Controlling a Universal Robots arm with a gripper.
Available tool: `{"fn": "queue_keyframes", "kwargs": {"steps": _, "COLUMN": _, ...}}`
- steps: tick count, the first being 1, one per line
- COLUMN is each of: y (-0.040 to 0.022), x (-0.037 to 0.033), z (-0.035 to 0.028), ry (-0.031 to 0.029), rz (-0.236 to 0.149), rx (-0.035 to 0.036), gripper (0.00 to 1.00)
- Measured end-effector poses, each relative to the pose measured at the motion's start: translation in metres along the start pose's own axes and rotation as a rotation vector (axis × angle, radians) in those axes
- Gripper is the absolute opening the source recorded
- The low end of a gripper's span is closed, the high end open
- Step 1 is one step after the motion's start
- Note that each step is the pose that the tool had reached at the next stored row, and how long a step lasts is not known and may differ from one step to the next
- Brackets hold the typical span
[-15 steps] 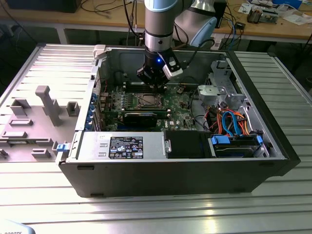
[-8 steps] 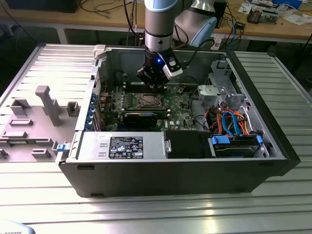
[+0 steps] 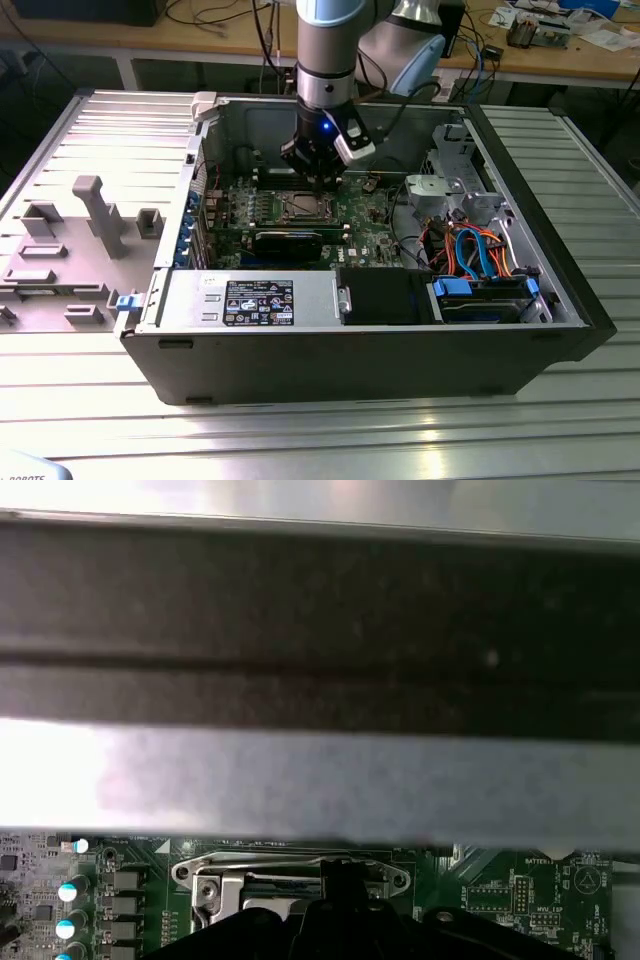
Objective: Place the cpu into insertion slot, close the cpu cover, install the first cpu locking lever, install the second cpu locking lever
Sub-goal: 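Install the second cpu locking lever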
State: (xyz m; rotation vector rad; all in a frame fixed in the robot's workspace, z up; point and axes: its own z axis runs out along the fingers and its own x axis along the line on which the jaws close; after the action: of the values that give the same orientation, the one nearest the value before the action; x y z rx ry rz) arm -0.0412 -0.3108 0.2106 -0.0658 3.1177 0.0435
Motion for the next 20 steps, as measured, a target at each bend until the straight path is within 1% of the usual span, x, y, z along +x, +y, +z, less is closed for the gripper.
{"fn": "queue_keyframes", "kwargs": {"steps": 3, "y": -0.0015, "x": 0.0001, "z": -0.0007, "ry": 0.0001, "rz": 0.0, "rx": 0.0001, "gripper": 0.11}}
{"fn": "queue_keyframes", "kwargs": {"steps": 6, "y": -0.0014, "x": -0.0001, "z": -0.0055, "ry": -0.0001, "rz": 0.0, "rx": 0.0002, "gripper": 0.11}}
{"fn": "queue_keyframes", "kwargs": {"steps": 9, "y": -0.0012, "x": -0.0003, "z": -0.0123, "ry": -0.0001, "rz": 0.0, "rx": 0.0013, "gripper": 0.11}}
{"fn": "queue_keyframes", "kwargs": {"steps": 10, "y": -0.0012, "x": -0.0003, "z": -0.0131, "ry": 0.0, "rz": 0.0, "rx": 0.0013, "gripper": 0.11}}
{"fn": "queue_keyframes", "kwargs": {"steps": 15, "y": -0.0019, "x": -0.0003, "z": -0.0132, "ry": 0.0001, "rz": 0.0, "rx": 0.0014, "gripper": 0.11}}
{"fn": "queue_keyframes", "kwargs": {"steps": 20, "y": -0.0044, "x": -0.0001, "z": -0.0127, "ry": 0.0, "rz": 0.0, "rx": 0.0014, "gripper": 0.11}}
